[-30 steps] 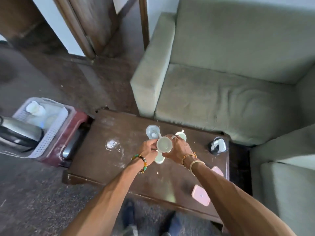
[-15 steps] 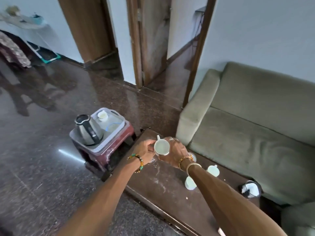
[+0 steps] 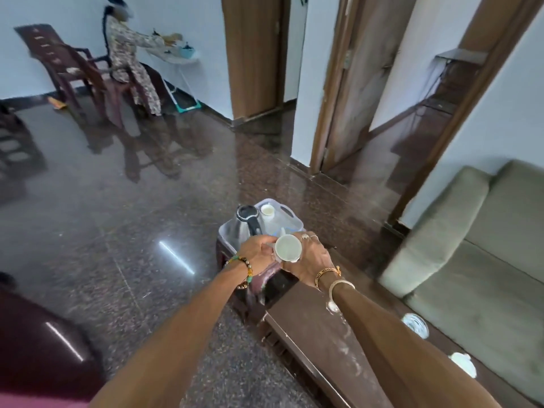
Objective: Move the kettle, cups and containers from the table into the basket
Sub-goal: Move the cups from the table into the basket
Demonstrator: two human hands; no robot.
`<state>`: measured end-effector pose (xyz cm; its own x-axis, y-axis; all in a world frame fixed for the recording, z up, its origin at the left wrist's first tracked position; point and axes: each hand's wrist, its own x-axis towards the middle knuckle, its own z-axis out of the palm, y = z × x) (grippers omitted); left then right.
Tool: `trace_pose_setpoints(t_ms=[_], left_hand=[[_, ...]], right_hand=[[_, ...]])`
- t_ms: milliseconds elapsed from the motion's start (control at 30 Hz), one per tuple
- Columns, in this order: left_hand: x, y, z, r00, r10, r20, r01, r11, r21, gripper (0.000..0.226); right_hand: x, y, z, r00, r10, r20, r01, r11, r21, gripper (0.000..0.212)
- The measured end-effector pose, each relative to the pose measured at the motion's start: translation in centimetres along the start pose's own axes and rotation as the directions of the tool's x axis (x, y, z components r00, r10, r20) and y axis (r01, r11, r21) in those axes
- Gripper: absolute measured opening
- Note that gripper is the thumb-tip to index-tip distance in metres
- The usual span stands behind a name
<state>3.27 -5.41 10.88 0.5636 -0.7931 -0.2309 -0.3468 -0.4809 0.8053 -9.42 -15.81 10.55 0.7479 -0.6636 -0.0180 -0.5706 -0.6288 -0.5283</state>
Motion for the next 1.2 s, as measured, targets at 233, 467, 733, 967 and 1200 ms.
trace_pose_setpoints(t_ms=[233, 467, 733, 967, 1200], left_hand=[[4.1, -4.5, -4.8, 0.995, -0.097, -0.002, 0.097, 0.995, 0.015, 0.043], [11.8, -6.6, -8.0, 0.991, -0.134, -0.007, 0.134, 0.990, 0.031, 0.046], [21.2, -4.5, -10.8, 0.996, -0.089, -0.005, 0.089, 0.996, -0.017, 0.038], [30.2, -3.8, -10.9, 0.991, -0.059, 0.118, 0.058, 0.998, 0.011, 0.038], [39.2, -4.2, -9.1, 0.917, -0.021, 0.398, 0.022, 1.000, 0.002, 0.023]], right_hand=[[6.5, -3.0, 5.1, 0.986, -0.136, 0.098, 0.144, 0.986, -0.088, 0.056], [15.1, -3.3, 7.1, 0.983, -0.084, 0.162, 0.084, 0.996, 0.007, 0.059], [24.9, -3.1, 6.1, 0.991, -0.084, 0.104, 0.079, 0.996, 0.051, 0.053], [30.4, -0.6, 7.0, 0.997, 0.080, 0.014, -0.081, 0.995, 0.060, 0.061], [35.0, 3.2, 10.1, 0.940, 0.340, -0.008, -0.339, 0.939, 0.063, 0.067]])
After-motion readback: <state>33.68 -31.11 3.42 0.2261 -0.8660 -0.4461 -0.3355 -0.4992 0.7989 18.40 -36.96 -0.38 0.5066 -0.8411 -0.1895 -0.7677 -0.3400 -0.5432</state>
